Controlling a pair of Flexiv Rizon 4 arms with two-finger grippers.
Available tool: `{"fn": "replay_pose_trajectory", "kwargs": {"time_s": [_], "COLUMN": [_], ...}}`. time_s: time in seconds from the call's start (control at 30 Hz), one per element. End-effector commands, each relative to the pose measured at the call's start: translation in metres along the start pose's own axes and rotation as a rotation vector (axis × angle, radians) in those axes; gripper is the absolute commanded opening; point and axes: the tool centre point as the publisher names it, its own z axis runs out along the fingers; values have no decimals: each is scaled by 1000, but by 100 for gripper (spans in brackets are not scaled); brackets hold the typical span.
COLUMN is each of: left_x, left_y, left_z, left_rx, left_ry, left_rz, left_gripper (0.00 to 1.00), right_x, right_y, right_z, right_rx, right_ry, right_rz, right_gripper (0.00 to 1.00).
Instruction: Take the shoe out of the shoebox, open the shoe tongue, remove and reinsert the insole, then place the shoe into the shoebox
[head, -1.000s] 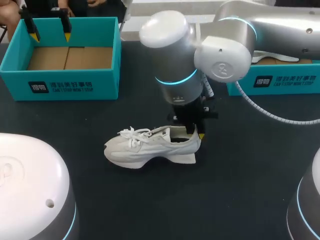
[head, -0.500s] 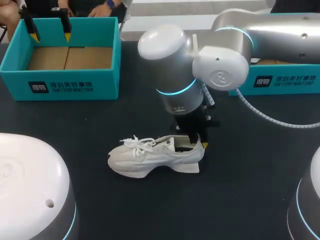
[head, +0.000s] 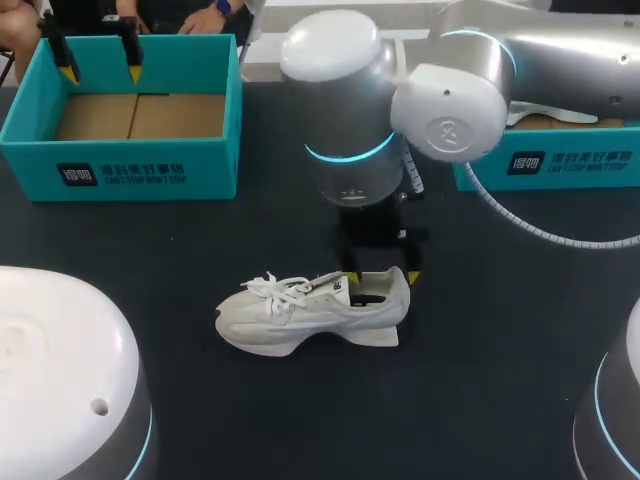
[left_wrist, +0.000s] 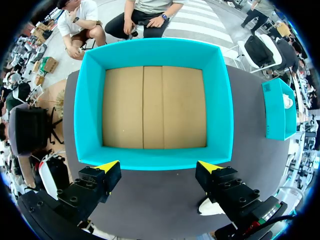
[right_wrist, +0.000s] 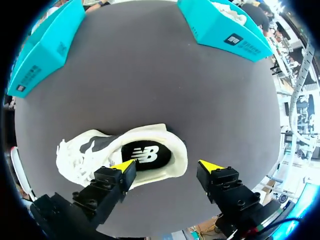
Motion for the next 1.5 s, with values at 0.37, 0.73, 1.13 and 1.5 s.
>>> {"fn": "replay_pose_trajectory", "kwargs": {"time_s": [0.37, 0.73, 1.13, 1.5], "left_x": [0, 0, 0, 0], "left_y": [0, 0, 0, 0], "left_z": [0, 0, 0, 0], "left_rx": [-1, -1, -1, -1], "left_ry": [-1, -1, -1, -1], "left_rz": [0, 0, 0, 0], "left_gripper": [100, 100, 100, 100], "right_x": [-12, -4, 16, 15], "right_y": [-5, -7, -36, -39], "right_z": [-31, -35, -55, -56], "right_rx": [-80, -161, -360, -319], "right_ry": [-81, -22, 53, -36], "right_rz": [-315, -525, -1447, -1587], "right_gripper": [100, 100, 100, 100]}}
